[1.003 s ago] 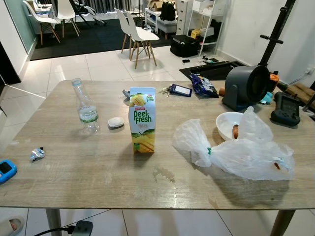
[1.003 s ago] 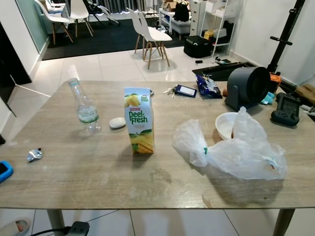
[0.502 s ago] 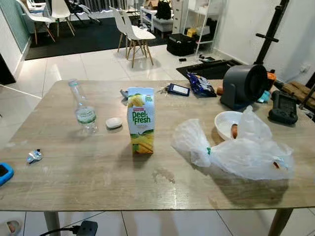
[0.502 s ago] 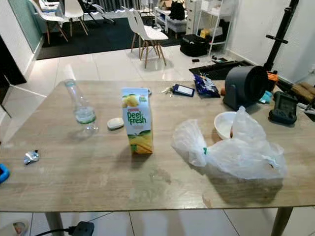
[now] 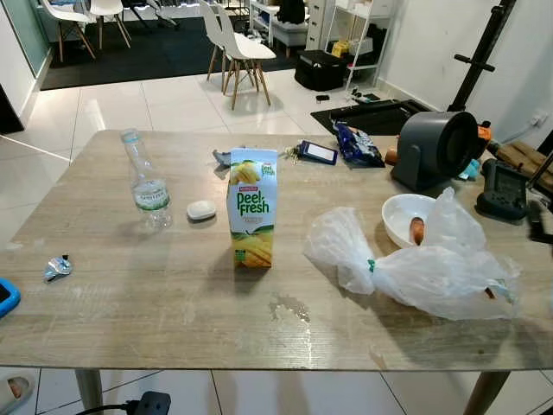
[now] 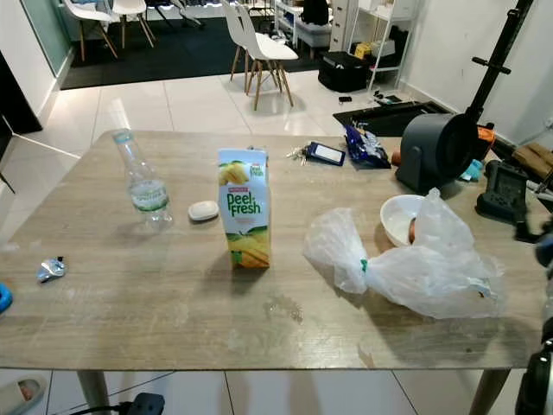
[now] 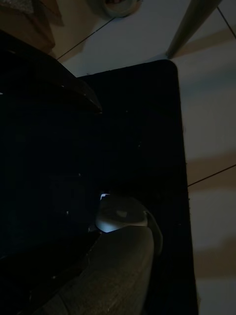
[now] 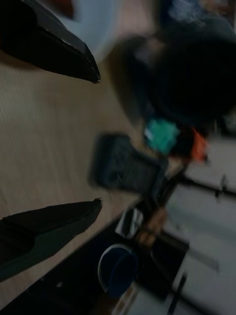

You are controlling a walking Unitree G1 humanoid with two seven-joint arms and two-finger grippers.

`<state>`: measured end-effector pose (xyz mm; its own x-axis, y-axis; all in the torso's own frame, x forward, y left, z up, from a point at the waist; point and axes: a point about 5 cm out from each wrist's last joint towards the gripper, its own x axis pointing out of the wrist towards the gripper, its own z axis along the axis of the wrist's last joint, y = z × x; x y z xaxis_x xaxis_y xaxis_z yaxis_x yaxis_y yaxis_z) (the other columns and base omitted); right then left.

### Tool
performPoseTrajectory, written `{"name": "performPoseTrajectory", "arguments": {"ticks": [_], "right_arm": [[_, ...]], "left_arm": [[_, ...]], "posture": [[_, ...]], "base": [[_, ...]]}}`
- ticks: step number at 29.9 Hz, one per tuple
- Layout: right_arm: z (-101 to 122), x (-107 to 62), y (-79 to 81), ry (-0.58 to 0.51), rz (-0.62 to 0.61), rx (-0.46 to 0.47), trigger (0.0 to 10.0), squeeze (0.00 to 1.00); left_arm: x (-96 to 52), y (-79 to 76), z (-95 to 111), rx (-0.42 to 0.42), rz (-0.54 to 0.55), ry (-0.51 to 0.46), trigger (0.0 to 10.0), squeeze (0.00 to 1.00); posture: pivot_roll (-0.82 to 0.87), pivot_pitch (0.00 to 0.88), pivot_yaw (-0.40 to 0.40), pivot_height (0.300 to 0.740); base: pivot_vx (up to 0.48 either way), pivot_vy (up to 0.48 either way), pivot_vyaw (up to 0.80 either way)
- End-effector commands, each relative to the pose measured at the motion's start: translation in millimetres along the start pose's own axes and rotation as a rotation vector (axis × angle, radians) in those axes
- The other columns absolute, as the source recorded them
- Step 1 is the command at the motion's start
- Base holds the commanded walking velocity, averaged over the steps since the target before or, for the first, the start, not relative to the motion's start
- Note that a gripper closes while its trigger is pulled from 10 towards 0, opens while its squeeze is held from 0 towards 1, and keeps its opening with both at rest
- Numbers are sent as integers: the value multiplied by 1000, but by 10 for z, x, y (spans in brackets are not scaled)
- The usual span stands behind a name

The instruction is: Restocking fridge

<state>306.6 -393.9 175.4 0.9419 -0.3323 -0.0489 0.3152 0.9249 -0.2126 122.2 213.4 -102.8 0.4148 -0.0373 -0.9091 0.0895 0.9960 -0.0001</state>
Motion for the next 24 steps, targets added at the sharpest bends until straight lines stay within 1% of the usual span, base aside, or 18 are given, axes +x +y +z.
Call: {"name": "performPoseTrajectory", "arguments": {"ticks": [1, 2, 3, 5, 7, 10, 12, 15, 16, 17, 18, 20, 24], "right_arm": [[-46, -2, -4, 53, 0, -56, 10000, 0], [-68, -20, -87, 81, -55, -63, 10000, 0], [-68, -20, -87, 81, -55, -63, 10000, 0], [-92, -66, -242, 113, -134, -59, 10000, 0], [-109, -97, -304, 128, -124, -60, 10000, 0], [-172, -131, -278, 160, 2, -54, 10000, 0], [-206, -149, -262, 174, 54, -53, 10000, 0], [-307, -219, -155, 185, 262, -35, 10000, 0], [-335, -245, -126, 186, 318, -42, 9569, 0], [-335, -245, -126, 186, 318, -42, 9569, 0], [-355, -263, -116, 188, 341, -45, 0, 0], [-388, -296, -89, 190, 395, -48, 0, 0], [-419, -321, -86, 194, 415, -35, 0, 0]], "left_arm": [[-5, -35, -79, -9, -6, 19, 10000, 0], [-7, -39, -94, -10, -7, 22, 10000, 0], [-7, -39, -94, -10, -7, 22, 10000, 0], [-9, -43, -110, -10, -8, 27, 10000, 0], [-9, -43, -112, -8, -9, 29, 10000, 0], [-8, -32, -93, -2, -8, 25, 10000, 0], [-7, -29, -85, 2, -8, 24, 10000, 0], [-5, -22, -63, 12, -9, 21, 10000, 0], [-5, -20, -58, 15, -10, 21, 10000, 0], [-5, -20, -58, 15, -10, 21, 10000, 0], [-5, -18, -56, 18, -10, 21, 10000, 0], [-4, -16, -51, 21, -11, 21, 10000, 0], [-3, -21, -48, 33, -15, 23, 10000, 0]], "posture": [[63, 0, -44, 740], [63, 0, -44, 740], [63, 0, -44, 740], [66, 0, -45, 740], [66, 0, -45, 740], [63, 0, -41, 740], [63, 0, -41, 740], [46, 0, -31, 740], [46, 0, -31, 740], [46, 0, -31, 740], [46, 0, -31, 740], [39, 0, -28, 740], [32, 0, -27, 740]], "base": [[0, 0, 0], [0, 0, 0], [0, 0, 0], [0, 0, 0], [0, 0, 0], [0, 0, 0], [0, 0, 0], [0, 0, 0], [0, 0, 0], [0, 0, 0], [0, 0, 0], [0, 0, 0], [0, 0, 0]]}}
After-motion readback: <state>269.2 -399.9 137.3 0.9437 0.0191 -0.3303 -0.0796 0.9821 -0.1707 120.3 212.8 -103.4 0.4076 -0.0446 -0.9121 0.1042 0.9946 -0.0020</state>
